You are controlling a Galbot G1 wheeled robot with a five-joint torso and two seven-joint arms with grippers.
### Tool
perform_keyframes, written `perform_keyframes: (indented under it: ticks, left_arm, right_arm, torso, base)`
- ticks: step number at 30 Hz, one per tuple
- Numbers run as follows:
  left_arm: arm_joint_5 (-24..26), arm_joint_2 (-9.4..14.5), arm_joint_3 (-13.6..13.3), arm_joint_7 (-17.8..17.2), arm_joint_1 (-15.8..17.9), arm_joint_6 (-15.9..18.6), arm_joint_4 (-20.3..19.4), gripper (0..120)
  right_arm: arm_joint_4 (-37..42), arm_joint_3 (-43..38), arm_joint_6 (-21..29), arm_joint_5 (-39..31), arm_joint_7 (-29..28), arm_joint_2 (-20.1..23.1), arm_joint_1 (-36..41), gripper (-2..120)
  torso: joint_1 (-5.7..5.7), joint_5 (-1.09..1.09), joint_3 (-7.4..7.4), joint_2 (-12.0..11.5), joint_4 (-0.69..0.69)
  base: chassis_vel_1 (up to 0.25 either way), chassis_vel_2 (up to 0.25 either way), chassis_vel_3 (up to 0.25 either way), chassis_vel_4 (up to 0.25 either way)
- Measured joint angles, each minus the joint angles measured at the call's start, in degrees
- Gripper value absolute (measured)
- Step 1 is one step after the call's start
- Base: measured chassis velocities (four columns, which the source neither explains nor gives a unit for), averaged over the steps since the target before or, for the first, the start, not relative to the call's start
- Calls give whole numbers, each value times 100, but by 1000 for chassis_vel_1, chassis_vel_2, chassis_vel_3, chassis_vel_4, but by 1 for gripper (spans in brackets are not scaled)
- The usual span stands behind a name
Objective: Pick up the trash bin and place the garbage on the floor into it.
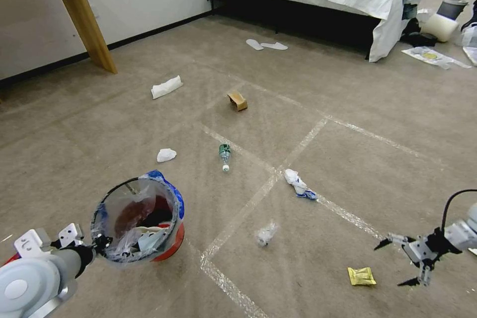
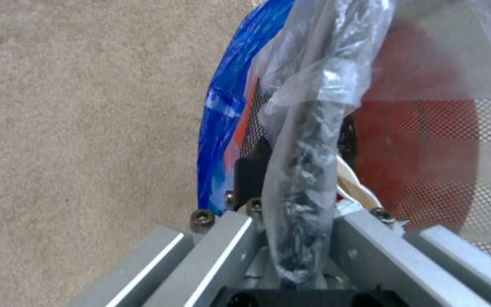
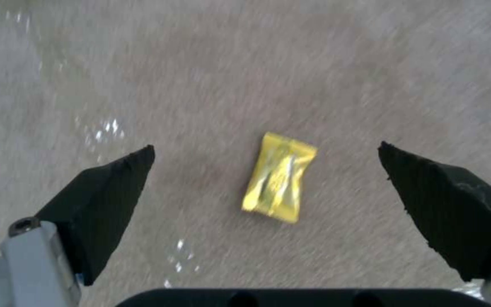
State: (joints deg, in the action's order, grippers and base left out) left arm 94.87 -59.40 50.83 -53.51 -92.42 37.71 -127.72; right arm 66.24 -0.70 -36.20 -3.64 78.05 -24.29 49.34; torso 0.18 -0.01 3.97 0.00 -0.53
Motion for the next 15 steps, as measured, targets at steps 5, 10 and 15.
perform_keyframes:
  ticks: [5, 10, 15]
  left_arm:
    - [-1, -4, 1, -6, -24, -4, -54, 0]
    - [7, 34, 32, -19, -47, -6, -62, 0]
    - [95, 123, 56, -59, 3, -20, -44, 0]
  right_arm:
    - [-375, -15, -119, 587, -219, -304, -72, 100]
    - [-863, -16, -207, 1059, -711, -621, -81, 100]
    - [-1279, -20, -289, 1506, -976, -959, -211, 100]
  torso:
    - [0, 2, 0, 0, -3]
    - [0, 1, 0, 0, -2]
    - [0, 2, 0, 0, -2]
  base:
    - [0, 0, 0, 0]
    - [0, 0, 0, 0]
    - [0, 0, 0, 0]
